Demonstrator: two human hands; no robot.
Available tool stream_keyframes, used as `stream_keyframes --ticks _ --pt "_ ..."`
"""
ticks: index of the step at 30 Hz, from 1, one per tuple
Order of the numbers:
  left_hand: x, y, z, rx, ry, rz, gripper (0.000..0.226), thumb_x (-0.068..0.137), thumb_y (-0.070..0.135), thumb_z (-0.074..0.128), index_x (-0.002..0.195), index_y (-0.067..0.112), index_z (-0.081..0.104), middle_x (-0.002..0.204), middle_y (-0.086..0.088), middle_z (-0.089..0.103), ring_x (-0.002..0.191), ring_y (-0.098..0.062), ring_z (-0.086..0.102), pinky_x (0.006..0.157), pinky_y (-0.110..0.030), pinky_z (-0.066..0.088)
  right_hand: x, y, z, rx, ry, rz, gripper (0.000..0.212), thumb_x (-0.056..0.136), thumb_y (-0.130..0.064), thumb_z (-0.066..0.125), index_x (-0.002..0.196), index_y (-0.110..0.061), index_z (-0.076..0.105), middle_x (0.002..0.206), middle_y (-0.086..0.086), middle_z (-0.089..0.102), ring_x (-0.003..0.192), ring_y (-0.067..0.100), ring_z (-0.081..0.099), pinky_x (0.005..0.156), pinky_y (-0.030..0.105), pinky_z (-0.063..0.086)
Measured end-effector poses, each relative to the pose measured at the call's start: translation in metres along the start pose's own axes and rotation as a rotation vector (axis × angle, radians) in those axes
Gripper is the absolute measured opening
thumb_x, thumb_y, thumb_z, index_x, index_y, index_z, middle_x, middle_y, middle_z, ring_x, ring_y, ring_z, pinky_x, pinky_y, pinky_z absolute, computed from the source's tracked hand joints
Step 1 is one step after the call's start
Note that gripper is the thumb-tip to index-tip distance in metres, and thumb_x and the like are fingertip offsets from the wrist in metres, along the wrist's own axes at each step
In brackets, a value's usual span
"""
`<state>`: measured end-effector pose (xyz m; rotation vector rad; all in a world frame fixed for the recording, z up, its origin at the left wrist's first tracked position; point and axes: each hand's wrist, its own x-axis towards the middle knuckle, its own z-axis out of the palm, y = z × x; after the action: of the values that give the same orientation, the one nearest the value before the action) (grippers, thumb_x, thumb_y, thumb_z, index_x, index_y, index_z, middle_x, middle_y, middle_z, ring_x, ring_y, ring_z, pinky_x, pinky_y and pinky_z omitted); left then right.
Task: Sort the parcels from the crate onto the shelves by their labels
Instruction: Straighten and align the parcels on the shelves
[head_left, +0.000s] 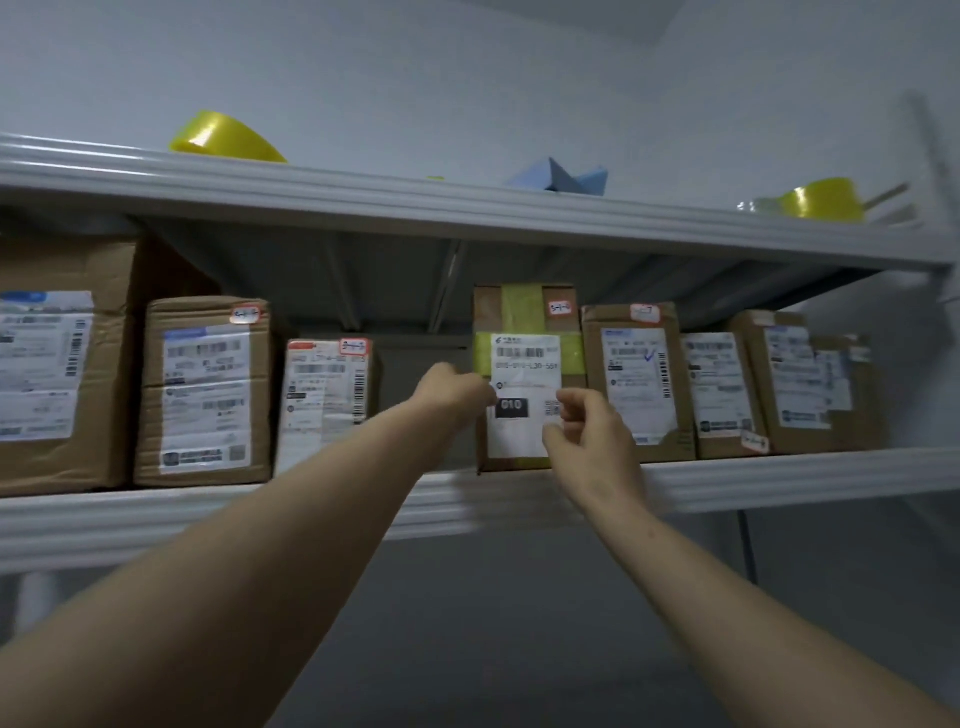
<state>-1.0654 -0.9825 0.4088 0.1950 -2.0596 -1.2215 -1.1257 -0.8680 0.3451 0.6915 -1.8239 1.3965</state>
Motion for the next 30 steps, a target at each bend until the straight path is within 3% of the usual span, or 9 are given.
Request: stream_keyframes --ticks 4,8,12,16,20,25,30 --pt "0.009 -0.008 0.031 -0.127 -0.074 -0.186 0.050 0.086 0.002 0.064 0.130 0.002 0.042 0.118 -0.016 0.058 0.094 -0.028 0.060 0.071 -0.039 0.054 0.015 0.030 -0.027 -0.001 -0.044 -0.041 0.036 0.089 -0.016 0.056 0.124 -0.020 0.051 0.121 -0.002 0.053 0.107 0.012 0.053 0.087 0.028 0.047" --pt "0.013 -0.008 0.042 -0.140 -0.036 -0.230 0.048 0.082 -0.004 0.067 0.125 0.001 0.046 0.115 -0.018 0.061 0.087 -0.030 0.063 0.063 -0.040 0.054 0.026 0.051 -0.042 0.006 -0.105 -0.102 0.034 0.089 -0.015 0.055 0.123 -0.018 0.053 0.119 0.000 0.054 0.106 0.013 0.053 0.090 0.028 0.046" --pt "0.006 0.000 0.036 -0.056 -0.035 -0.265 0.028 0.082 -0.002 0.065 0.108 0.002 0.057 0.107 -0.017 0.066 0.092 -0.029 0.065 0.077 -0.042 0.054 0.033 0.053 -0.045 -0.024 -0.175 -0.169 0.039 0.092 -0.015 0.052 0.131 -0.014 0.050 0.126 0.002 0.050 0.113 0.015 0.052 0.096 0.025 0.041" --pt "-0.003 0.005 0.027 0.000 -0.072 -0.270 0.012 0.087 -0.003 0.059 0.098 -0.001 0.059 0.088 -0.011 0.065 0.077 -0.022 0.063 0.064 -0.033 0.051 0.031 0.045 -0.037 -0.074 -0.279 -0.193 0.051 0.095 -0.017 0.048 0.143 -0.009 0.036 0.144 0.005 0.037 0.130 0.018 0.041 0.106 0.027 0.032" --pt "-0.004 0.005 0.022 -0.008 -0.093 -0.261 0.018 0.087 -0.004 0.058 0.105 -0.001 0.060 0.099 -0.013 0.067 0.085 -0.024 0.065 0.073 -0.034 0.053 0.024 0.035 -0.027 -0.109 -0.310 -0.210 0.050 0.097 -0.016 0.047 0.143 -0.006 0.031 0.147 0.007 0.031 0.131 0.020 0.037 0.105 0.025 0.032" --pt "-0.003 0.004 0.020 -0.036 -0.106 -0.234 0.013 0.088 -0.006 0.056 0.101 -0.006 0.060 0.095 -0.014 0.067 0.085 -0.024 0.065 0.077 -0.034 0.052 0.025 0.019 -0.017 -0.150 -0.261 -0.173 0.054 0.094 -0.016 0.052 0.141 -0.009 0.026 0.143 0.010 0.029 0.129 0.024 0.034 0.104 0.031 0.034" --pt "0.002 0.001 0.014 -0.050 -0.119 -0.225 0.018 0.088 -0.006 0.057 0.106 -0.008 0.060 0.109 -0.020 0.067 0.104 -0.032 0.064 0.090 -0.041 0.051 0.027 0.013 -0.011 -0.225 -0.240 -0.113 0.063 0.094 -0.018 0.053 0.145 -0.007 0.018 0.145 0.013 0.025 0.131 0.029 0.029 0.108 0.036 0.029"
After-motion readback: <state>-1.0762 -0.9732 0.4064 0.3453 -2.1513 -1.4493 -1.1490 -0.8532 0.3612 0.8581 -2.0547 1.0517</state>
